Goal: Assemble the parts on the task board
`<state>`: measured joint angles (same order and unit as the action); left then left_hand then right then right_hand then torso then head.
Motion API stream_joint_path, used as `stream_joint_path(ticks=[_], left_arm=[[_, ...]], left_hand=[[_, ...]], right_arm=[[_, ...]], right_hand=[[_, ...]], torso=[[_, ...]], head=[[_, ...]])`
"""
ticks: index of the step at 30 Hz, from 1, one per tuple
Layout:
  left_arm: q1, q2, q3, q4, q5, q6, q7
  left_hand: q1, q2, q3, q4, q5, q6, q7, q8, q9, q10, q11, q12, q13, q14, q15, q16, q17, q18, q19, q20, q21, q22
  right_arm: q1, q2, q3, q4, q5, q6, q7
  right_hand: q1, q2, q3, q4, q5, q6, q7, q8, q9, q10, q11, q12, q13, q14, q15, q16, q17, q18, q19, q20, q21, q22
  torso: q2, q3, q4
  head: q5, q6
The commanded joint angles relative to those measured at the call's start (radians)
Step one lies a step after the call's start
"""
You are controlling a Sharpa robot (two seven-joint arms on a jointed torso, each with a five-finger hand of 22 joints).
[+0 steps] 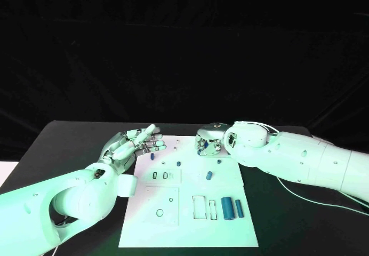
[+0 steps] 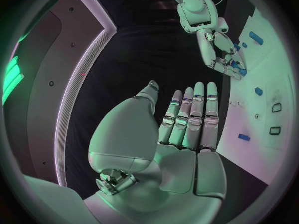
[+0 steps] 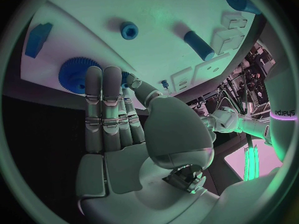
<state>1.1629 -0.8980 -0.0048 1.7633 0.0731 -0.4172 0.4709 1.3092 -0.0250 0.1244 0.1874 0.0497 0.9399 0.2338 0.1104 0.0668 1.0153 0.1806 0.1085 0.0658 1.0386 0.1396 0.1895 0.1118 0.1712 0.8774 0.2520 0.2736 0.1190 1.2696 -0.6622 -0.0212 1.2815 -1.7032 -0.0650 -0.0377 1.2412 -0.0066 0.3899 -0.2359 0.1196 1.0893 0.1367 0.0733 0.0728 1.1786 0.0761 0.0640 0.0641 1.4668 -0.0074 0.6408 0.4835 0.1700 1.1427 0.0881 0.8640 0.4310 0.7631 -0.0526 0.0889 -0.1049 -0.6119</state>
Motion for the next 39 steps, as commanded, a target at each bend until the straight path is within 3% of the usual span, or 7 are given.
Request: stream_joint_path(ticks=[1,14,20,28,33,39], left_arm=[[0.002,0.002,0.001,0.001,0.003,0.023,0.001],[0.001,0.005,0.001,-0.002,0.003,0.026,-0.004],[0.001,0.005,0.001,-0.002,0.003,0.027,-0.004],[0.001,0.003,0.001,0.002,0.003,0.029,-0.003],[0.001,0.002,0.001,0.003,0.003,0.029,-0.003],[0.001,0.001,0.001,0.008,0.003,0.030,-0.003]], left_hand=[[0.008,0.003,0.001,-0.006,0.004,0.007,0.001,0.001,-0.001,0.007,0.001,-0.004,0.001,0.004,0.000,-0.003,0.001,0.013,0.006,-0.002,0.000,-0.001],[0.009,0.008,0.002,-0.009,0.004,0.009,0.000,-0.002,-0.001,0.008,0.001,-0.007,0.001,0.004,0.000,-0.006,0.002,0.012,0.007,-0.002,-0.002,-0.003],[0.009,0.008,0.002,-0.009,0.004,0.009,0.000,-0.002,-0.001,0.008,0.001,-0.007,0.001,0.004,0.000,-0.006,0.002,0.012,0.007,-0.002,-0.002,-0.003],[0.009,0.009,0.002,-0.010,0.004,0.009,0.000,-0.003,-0.001,0.009,0.001,-0.009,0.001,0.005,0.000,-0.007,0.002,0.012,0.007,-0.002,-0.003,-0.003],[0.010,0.010,0.002,-0.011,0.004,0.009,0.001,-0.004,-0.001,0.008,0.002,-0.010,0.000,0.004,0.000,-0.009,0.002,0.012,0.007,-0.002,-0.004,-0.004],[0.010,0.010,0.002,-0.012,0.004,0.009,0.001,-0.004,-0.001,0.008,0.002,-0.010,0.000,0.004,0.000,-0.009,0.002,0.012,0.007,-0.002,-0.004,-0.004]], right_arm=[[-0.002,0.003,0.000,-0.001,-0.028,0.030,-0.010],[-0.013,0.009,-0.001,-0.010,-0.042,0.024,-0.016],[-0.015,0.005,0.000,-0.003,-0.027,-0.079,-0.008],[-0.015,0.002,0.001,0.021,0.005,-0.245,-0.005],[-0.015,0.015,0.006,0.015,0.016,-0.293,-0.021],[-0.013,0.046,0.008,-0.012,0.021,-0.314,-0.036]], right_hand=[[-0.002,0.009,0.007,0.001,-0.008,0.009,0.001,0.003,0.001,0.007,0.000,0.001,0.001,0.019,-0.008,0.009,0.005,0.014,0.003,-0.004,0.007,0.003],[-0.002,0.013,0.018,0.009,-0.014,0.022,-0.001,0.005,0.003,0.015,-0.002,0.001,0.001,0.013,-0.009,0.025,0.018,0.014,0.000,-0.004,0.018,0.009],[0.015,0.041,0.053,0.020,-0.066,0.061,-0.009,0.019,0.011,0.056,-0.013,0.009,0.004,0.025,-0.017,0.128,0.121,0.015,0.007,-0.010,0.044,0.022],[0.022,0.043,0.068,0.023,-0.068,0.071,-0.009,0.021,0.015,0.070,-0.016,0.005,0.002,0.022,-0.019,0.156,0.147,0.015,0.007,-0.013,0.057,0.029],[0.023,0.039,0.079,0.025,-0.068,0.066,-0.006,0.015,0.014,0.064,-0.012,-0.001,0.000,0.018,-0.017,0.163,0.152,0.014,0.005,-0.013,0.065,0.034],[0.022,0.034,0.085,0.027,-0.068,0.063,-0.004,0.012,0.014,0.058,-0.010,-0.003,-0.001,0.015,-0.016,0.172,0.159,0.014,0.002,-0.012,0.069,0.037]], torso=[[0.002,-0.0009,0.0010],[0.007,-0.0017,0.0019],[0.008,-0.0018,0.0013],[0.010,-0.0019,0.0037],[0.010,-0.0031,0.0062],[0.011,-0.0040,0.0058]], head=[[-0.001,-0.004],[0.001,-0.007],[0.001,-0.008],[0.003,-0.005],[0.005,-0.003],[0.010,-0.001]])
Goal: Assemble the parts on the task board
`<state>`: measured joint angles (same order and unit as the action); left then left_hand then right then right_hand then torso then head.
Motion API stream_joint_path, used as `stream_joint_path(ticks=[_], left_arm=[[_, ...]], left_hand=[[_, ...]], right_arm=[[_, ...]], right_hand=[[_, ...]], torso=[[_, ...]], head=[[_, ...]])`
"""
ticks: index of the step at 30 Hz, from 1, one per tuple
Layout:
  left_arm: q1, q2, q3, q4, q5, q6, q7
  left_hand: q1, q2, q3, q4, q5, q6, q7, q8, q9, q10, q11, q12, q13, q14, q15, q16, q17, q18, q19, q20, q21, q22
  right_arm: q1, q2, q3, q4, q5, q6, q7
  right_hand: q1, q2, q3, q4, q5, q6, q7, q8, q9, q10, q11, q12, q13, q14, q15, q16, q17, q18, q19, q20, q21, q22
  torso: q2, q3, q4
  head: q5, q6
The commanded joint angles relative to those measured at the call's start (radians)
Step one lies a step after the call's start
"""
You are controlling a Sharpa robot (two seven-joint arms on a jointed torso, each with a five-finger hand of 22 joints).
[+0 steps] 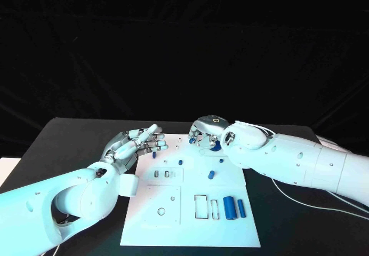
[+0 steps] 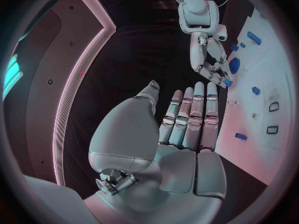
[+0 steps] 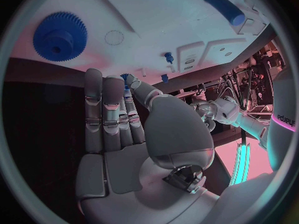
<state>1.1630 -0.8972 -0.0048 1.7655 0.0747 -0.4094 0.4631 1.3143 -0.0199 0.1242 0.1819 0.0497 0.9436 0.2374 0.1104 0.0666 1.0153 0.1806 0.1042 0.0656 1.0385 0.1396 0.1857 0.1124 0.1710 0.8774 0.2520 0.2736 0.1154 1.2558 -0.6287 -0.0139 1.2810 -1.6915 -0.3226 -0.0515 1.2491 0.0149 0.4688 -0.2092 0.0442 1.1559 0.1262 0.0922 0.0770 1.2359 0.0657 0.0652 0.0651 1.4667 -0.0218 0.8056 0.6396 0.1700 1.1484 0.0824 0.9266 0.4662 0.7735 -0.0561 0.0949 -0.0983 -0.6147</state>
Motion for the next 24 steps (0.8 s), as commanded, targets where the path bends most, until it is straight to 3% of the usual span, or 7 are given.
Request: stream_joint_path(ticks=[1,9,15,24], left_arm=[[0.001,0.000,0.001,0.006,0.002,0.023,0.004],[0.002,-0.001,0.001,0.012,0.002,0.024,0.003],[0.002,0.000,0.002,0.015,0.002,0.025,0.002],[0.002,0.003,0.002,0.016,0.002,0.025,0.001]], left_hand=[[0.004,0.005,0.002,-0.006,0.004,0.006,-0.003,-0.004,-0.001,0.008,0.002,-0.006,0.001,0.004,0.000,-0.005,0.001,0.012,0.007,-0.002,-0.004,-0.001],[0.004,0.005,0.002,-0.006,0.004,0.006,-0.003,-0.004,-0.001,0.008,0.002,-0.006,0.001,0.004,0.000,-0.005,0.001,0.012,0.007,-0.002,-0.004,-0.001],[0.004,0.005,0.002,-0.006,0.004,0.006,-0.003,-0.004,-0.001,0.008,0.002,-0.006,0.001,0.004,0.000,-0.005,0.001,0.012,0.007,-0.002,-0.004,-0.001],[0.005,0.006,0.002,-0.008,0.004,0.006,-0.003,-0.005,-0.001,0.008,0.002,-0.008,0.000,0.004,0.000,-0.006,0.001,0.012,0.008,-0.002,-0.005,-0.002]], right_arm=[[0.001,0.020,0.001,-0.017,0.010,-0.058,-0.024],[0.003,0.068,0.001,-0.054,0.011,-0.055,-0.030],[0.003,0.098,0.001,-0.087,0.012,-0.048,-0.036],[0.003,0.130,0.001,-0.116,0.002,-0.032,-0.053]], right_hand=[[0.014,0.012,0.006,0.000,0.007,-0.003,0.007,-0.007,0.010,0.001,0.000,-0.004,-0.002,0.015,-0.001,0.007,0.003,0.014,-0.003,-0.006,0.007,0.001],[0.012,0.009,0.011,0.003,0.007,-0.007,0.009,-0.011,0.009,-0.005,0.002,-0.005,-0.002,0.013,0.000,0.014,0.009,0.013,-0.005,-0.005,0.011,0.004],[0.010,0.006,0.013,0.005,0.007,-0.008,0.010,-0.013,0.009,-0.008,0.003,-0.005,-0.002,0.012,0.001,0.016,0.010,0.013,-0.007,-0.004,0.013,0.005],[0.008,0.004,0.016,0.007,0.007,-0.010,0.011,-0.015,0.009,-0.010,0.004,-0.005,-0.002,0.011,0.002,0.020,0.014,0.013,-0.008,-0.003,0.015,0.006]], torso=[[0.001,-0.0004,-0.0004],[0.004,-0.0017,0.0023],[0.006,-0.0048,0.0068],[0.007,-0.0048,0.0063]], head=[[0.004,0.001],[0.004,0.000],[0.001,0.004],[0.004,0.003]])
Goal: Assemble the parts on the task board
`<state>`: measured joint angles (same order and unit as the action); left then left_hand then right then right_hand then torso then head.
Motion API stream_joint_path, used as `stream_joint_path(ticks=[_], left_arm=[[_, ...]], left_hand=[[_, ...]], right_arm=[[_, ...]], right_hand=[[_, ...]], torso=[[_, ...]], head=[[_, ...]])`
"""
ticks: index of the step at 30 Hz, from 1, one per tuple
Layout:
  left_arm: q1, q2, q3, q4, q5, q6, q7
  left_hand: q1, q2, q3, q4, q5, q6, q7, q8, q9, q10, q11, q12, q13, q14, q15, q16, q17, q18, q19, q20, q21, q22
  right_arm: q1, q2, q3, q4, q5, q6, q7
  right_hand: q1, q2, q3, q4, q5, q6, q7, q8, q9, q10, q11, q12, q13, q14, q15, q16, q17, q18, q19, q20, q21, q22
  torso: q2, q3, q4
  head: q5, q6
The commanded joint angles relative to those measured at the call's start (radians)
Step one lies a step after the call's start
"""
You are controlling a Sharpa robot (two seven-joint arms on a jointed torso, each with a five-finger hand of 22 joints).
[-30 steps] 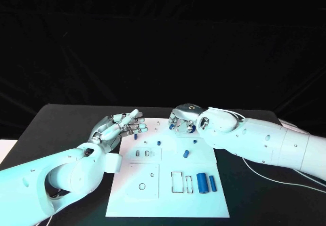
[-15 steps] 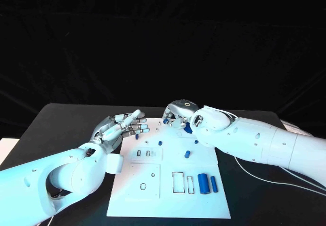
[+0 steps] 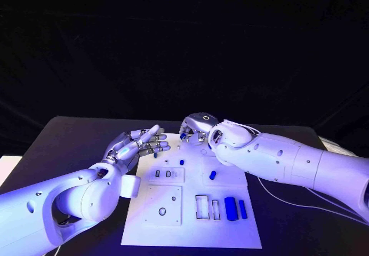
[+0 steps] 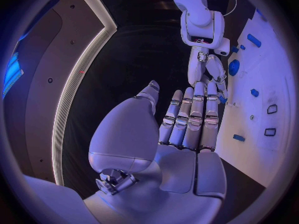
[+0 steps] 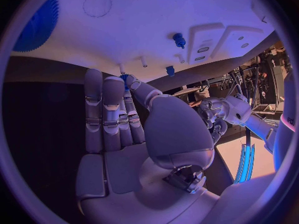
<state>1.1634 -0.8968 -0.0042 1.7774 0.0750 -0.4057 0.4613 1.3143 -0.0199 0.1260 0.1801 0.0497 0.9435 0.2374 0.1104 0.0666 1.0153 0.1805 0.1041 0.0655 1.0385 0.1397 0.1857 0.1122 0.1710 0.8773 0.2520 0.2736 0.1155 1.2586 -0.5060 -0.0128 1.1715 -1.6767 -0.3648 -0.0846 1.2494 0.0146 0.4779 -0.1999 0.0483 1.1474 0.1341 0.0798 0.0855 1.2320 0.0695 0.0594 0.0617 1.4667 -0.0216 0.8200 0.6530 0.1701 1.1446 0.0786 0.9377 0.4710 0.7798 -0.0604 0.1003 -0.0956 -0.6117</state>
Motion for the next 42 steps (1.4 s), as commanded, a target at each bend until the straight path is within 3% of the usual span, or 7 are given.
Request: stream_joint_path(ticks=[1,22,36,42], left_arm=[[0.002,0.003,0.001,0.005,0.002,0.022,0.003],[0.003,0.002,0.001,0.010,0.002,0.024,0.001],[0.004,0.002,0.001,0.010,0.002,0.024,0.003],[0.004,0.002,0.001,0.012,0.002,0.025,0.002]], left_hand=[[0.005,0.006,0.000,-0.006,0.004,0.006,-0.003,-0.005,-0.001,0.008,0.002,-0.008,0.000,0.004,0.000,-0.006,0.002,0.012,0.008,-0.002,-0.005,-0.002],[0.005,0.006,0.000,-0.006,0.004,0.006,-0.003,-0.005,-0.001,0.008,0.002,-0.008,0.000,0.004,0.000,-0.006,0.002,0.012,0.008,-0.002,-0.005,-0.002],[0.005,0.006,0.000,-0.006,0.004,0.006,-0.003,-0.005,-0.001,0.008,0.002,-0.008,0.000,0.004,0.000,-0.006,0.002,0.012,0.008,-0.002,-0.005,-0.002],[0.005,0.006,0.000,-0.006,0.004,0.006,-0.003,-0.005,-0.001,0.008,0.002,-0.008,0.000,0.004,0.000,-0.006,0.002,0.012,0.008,-0.002,-0.005,-0.002]], right_arm=[[0.000,0.010,0.000,-0.009,-0.015,0.014,-0.023],[-0.001,0.035,0.000,-0.037,-0.051,0.074,-0.060],[-0.001,0.049,-0.001,-0.047,-0.043,0.056,-0.049],[-0.002,0.046,-0.001,-0.043,-0.041,0.041,-0.049]], right_hand=[[0.008,0.004,0.006,-0.002,0.003,-0.001,0.004,-0.002,0.000,-0.006,0.001,0.001,0.001,0.011,0.002,0.006,0.001,0.013,-0.004,0.000,0.004,0.001],[0.006,-0.005,0.013,0.000,0.003,-0.006,0.006,-0.007,0.000,-0.014,0.003,0.001,0.001,0.006,0.004,0.008,0.001,0.013,-0.009,0.003,0.009,0.005],[-0.008,-0.056,0.036,0.012,0.002,-0.110,0.032,-0.020,-0.020,-0.145,0.035,0.000,-0.002,-0.017,0.028,-0.005,-0.024,0.013,-0.032,0.023,0.024,0.012],[0.004,-0.081,0.021,0.009,0.003,-0.184,0.039,-0.019,-0.022,-0.239,0.047,0.002,0.000,-0.042,0.038,-0.063,-0.091,0.015,-0.047,0.034,0.021,0.009]], torso=[[0.001,-0.0006,0.0013],[0.002,-0.0014,0.0015],[0.004,-0.0028,0.0022],[0.004,-0.0026,0.0018]], head=[[0.002,-0.001],[0.003,-0.004],[0.005,-0.003],[0.005,-0.002]])
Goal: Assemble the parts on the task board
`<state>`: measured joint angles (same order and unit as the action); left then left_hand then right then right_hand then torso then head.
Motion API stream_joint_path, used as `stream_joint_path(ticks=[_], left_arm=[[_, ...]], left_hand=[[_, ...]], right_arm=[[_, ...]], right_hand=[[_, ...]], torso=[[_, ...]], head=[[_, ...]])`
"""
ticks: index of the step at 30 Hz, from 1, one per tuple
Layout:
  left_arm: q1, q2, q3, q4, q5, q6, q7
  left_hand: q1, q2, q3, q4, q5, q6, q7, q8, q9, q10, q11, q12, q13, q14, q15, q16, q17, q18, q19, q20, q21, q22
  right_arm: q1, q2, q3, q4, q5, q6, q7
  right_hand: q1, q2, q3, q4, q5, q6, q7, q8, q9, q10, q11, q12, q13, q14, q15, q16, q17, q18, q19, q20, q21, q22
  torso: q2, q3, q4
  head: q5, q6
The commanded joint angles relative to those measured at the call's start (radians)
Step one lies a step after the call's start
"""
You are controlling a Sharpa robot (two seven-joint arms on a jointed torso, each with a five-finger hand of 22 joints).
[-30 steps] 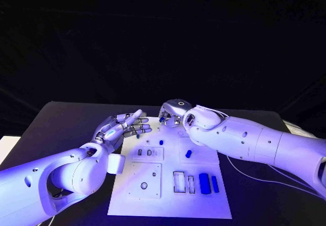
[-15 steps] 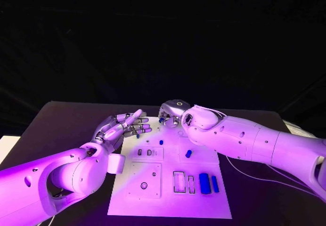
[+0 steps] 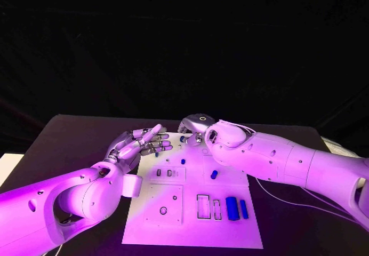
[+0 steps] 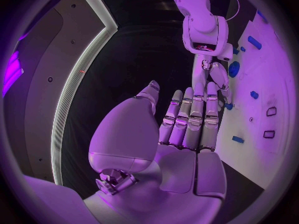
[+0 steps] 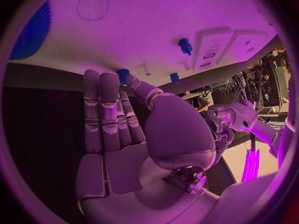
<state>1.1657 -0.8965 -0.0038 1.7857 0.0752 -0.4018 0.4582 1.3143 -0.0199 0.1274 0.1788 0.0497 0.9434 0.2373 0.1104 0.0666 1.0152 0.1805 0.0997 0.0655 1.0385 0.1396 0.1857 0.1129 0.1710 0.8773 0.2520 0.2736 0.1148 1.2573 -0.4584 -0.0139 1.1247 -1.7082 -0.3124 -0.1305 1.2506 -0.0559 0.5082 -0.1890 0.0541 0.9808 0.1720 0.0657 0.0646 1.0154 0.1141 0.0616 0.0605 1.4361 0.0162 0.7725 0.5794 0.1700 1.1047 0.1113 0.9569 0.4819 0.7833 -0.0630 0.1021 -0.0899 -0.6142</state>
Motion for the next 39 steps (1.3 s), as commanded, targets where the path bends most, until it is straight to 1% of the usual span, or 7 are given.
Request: stream_joint_path(ticks=[1,8,11,19,23,29,39], left_arm=[[0.002,0.001,0.001,0.004,0.001,0.021,0.005],[0.002,-0.005,0.001,0.000,0.001,0.023,0.005],[0.002,-0.006,0.001,-0.005,0.001,0.024,0.005],[0.002,-0.002,0.001,-0.020,0.002,0.026,0.006],[0.001,0.001,0.001,-0.023,0.002,0.027,0.006],[0.001,0.004,0.000,-0.026,0.003,0.028,0.005],[0.001,0.005,0.000,-0.026,0.003,0.028,0.004]], left_hand=[[0.005,0.006,-0.001,-0.005,0.004,0.006,-0.002,-0.005,-0.001,0.008,0.002,-0.003,0.001,0.004,0.000,-0.006,0.001,0.012,0.008,-0.002,-0.005,-0.001],[0.005,0.007,-0.001,-0.006,0.004,0.007,-0.003,-0.006,-0.001,0.009,0.002,-0.005,0.000,0.005,0.001,-0.008,0.001,0.012,0.008,-0.001,-0.006,-0.002],[0.005,0.007,-0.002,-0.007,0.004,0.008,-0.003,-0.007,-0.001,0.009,0.002,-0.006,0.000,0.005,0.001,-0.009,0.001,0.012,0.008,-0.001,-0.006,-0.002],[0.005,0.007,-0.002,-0.007,0.004,0.008,-0.003,-0.007,-0.001,0.009,0.002,-0.006,0.000,0.005,0.001,-0.009,0.001,0.012,0.008,-0.001,-0.006,-0.003],[0.005,0.007,-0.002,-0.008,0.004,0.008,-0.003,-0.007,-0.001,0.009,0.002,-0.006,0.000,0.005,0.001,-0.009,0.001,0.012,0.008,-0.001,-0.006,-0.003],[0.005,0.007,-0.002,-0.008,0.004,0.008,-0.003,-0.007,-0.001,0.009,0.002,-0.006,0.000,0.005,0.001,-0.009,0.001,0.012,0.008,-0.001,-0.006,-0.003],[0.005,0.008,-0.002,-0.008,0.004,0.008,-0.004,-0.008,-0.001,0.010,0.001,-0.007,0.000,0.005,0.001,-0.009,0.002,0.012,0.009,-0.001,-0.007,-0.003]], right_arm=[[0.000,-0.008,0.000,0.011,-0.007,-0.022,-0.001],[0.000,-0.105,0.004,0.119,0.027,-0.057,-0.014],[0.003,-0.163,0.011,0.179,0.034,-0.069,-0.038],[0.018,-0.299,0.023,0.293,0.098,-0.003,-0.118],[0.021,-0.315,0.024,0.292,0.110,0.041,-0.154],[0.023,-0.303,0.025,0.254,0.123,0.098,-0.177],[0.015,-0.276,0.024,0.210,0.103,0.165,-0.187]], right_hand=[[0.007,-0.013,-0.015,-0.002,-0.003,-0.023,0.002,-0.005,0.000,-0.034,0.003,0.000,0.001,-0.013,0.001,-0.021,-0.022,0.015,-0.009,0.002,0.001,-0.003],[0.005,-0.016,-0.029,0.007,0.006,-0.009,0.000,0.001,0.004,0.010,-0.002,0.022,0.007,-0.002,-0.002,0.006,0.004,0.016,-0.008,0.002,0.005,-0.004],[-0.050,-0.056,-0.072,0.041,0.093,-0.005,-0.006,0.000,0.004,0.107,-0.017,0.063,0.020,0.017,-0.011,0.061,0.062,0.016,-0.002,-0.002,0.011,-0.003],[-0.071,-0.110,-0.234,0.120,0.146,-0.011,-0.033,0.002,0.005,0.347,-0.065,0.223,0.127,0.070,-0.048,0.293,0.317,-0.006,0.080,-0.036,0.115,0.139],[-0.004,-0.084,-0.397,0.219,0.171,-0.018,-0.035,0.007,0.007,0.301,-0.080,0.408,0.318,0.075,-0.054,0.438,0.478,-0.028,0.121,-0.041,0.207,0.267],[0.068,-0.083,-0.475,0.334,0.172,-0.030,-0.032,0.011,0.007,0.209,-0.066,0.596,0.530,0.074,-0.046,0.515,0.566,-0.036,0.129,-0.035,0.265,0.345],[0.107,-0.081,-0.491,0.383,0.173,-0.033,-0.029,0.012,0.007,0.190,-0.062,0.687,0.639,0.072,-0.042,0.535,0.589,-0.037,0.126,-0.031,0.284,0.366]], torso=[[0.001,0.0002,0.0001],[0.000,0.0011,-0.0063],[-0.001,0.0019,-0.0124],[-0.004,0.0041,-0.0336],[-0.005,0.0066,-0.0377],[-0.004,0.0050,-0.0331],[-0.004,0.0039,-0.0344]], head=[[0.000,0.002],[0.001,0.003],[0.001,0.007],[0.002,0.012],[0.005,0.016],[0.000,0.014],[0.004,0.014]])
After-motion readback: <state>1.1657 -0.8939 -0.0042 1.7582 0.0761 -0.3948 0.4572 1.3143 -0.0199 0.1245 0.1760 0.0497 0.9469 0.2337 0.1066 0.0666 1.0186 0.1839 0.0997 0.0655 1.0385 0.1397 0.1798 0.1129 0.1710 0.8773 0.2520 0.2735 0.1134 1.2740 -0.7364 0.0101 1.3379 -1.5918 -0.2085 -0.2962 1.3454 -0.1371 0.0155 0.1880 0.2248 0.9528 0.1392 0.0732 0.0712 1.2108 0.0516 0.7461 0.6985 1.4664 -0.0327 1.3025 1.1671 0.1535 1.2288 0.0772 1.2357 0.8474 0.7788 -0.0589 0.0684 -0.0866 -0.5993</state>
